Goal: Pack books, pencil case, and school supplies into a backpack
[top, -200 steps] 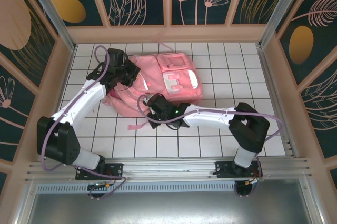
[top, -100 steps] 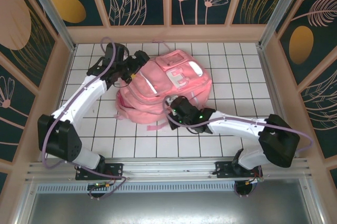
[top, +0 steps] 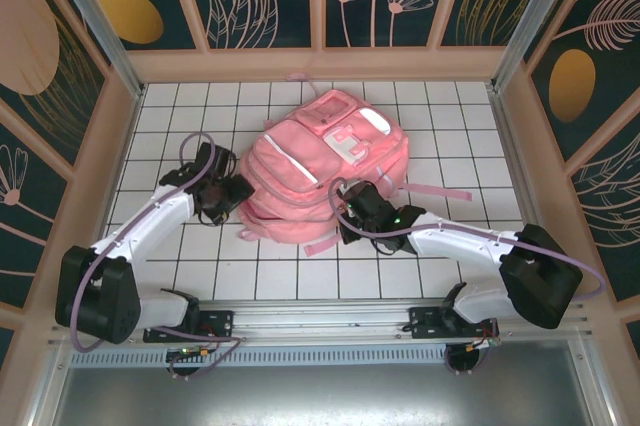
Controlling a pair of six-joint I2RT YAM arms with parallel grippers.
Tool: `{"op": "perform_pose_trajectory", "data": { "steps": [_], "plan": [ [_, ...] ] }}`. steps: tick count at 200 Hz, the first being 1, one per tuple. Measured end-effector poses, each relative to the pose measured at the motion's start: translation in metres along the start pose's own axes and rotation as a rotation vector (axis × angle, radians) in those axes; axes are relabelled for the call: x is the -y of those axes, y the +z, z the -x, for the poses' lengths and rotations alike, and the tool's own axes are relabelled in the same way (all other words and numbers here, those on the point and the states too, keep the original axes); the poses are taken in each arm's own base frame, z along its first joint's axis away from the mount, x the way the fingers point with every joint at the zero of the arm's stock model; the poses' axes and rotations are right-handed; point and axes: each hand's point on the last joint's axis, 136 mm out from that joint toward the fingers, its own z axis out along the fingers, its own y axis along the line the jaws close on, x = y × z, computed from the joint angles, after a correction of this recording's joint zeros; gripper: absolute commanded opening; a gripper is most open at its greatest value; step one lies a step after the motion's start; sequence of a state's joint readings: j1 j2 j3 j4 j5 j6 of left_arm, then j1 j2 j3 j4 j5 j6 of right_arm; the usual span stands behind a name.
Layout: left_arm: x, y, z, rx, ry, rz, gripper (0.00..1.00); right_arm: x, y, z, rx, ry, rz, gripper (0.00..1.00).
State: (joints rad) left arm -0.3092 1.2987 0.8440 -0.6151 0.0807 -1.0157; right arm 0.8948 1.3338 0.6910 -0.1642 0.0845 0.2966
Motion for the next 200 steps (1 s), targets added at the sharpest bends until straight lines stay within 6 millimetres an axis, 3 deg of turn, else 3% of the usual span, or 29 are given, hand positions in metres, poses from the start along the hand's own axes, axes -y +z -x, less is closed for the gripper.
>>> {"op": "perform_pose_trajectory", "data": {
  "steps": [33, 52, 79, 98, 123, 200],
  "plan": [
    [-0.003, -0.006, -0.014, -0.01, -0.073, -0.108, 0.45, 0.003, 0.001, -0.002, -0.003, 0.005, -0.002, 0.0],
    [-0.002, 0.003, -0.023, -0.042, -0.118, -0.164, 0.31, 0.003, 0.002, -0.002, -0.003, 0.008, 0.002, 0.0],
    [-0.002, 0.019, -0.034, -0.095, -0.156, -0.201, 0.25, 0.001, 0.002, -0.004, -0.01, 0.007, 0.017, 0.0],
    [0.006, 0.02, -0.032, -0.096, -0.181, -0.25, 0.0, -0.003, 0.002, -0.004, -0.01, 0.008, 0.038, 0.0],
    [0.018, 0.019, -0.028, -0.086, -0.193, -0.312, 0.0, -0.012, 0.002, -0.005, -0.011, -0.004, 0.071, 0.0],
    [0.018, 0.019, -0.025, -0.063, -0.251, -0.363, 0.0, -0.061, 0.009, -0.025, -0.063, -0.107, 0.189, 0.0]
  ]
}}
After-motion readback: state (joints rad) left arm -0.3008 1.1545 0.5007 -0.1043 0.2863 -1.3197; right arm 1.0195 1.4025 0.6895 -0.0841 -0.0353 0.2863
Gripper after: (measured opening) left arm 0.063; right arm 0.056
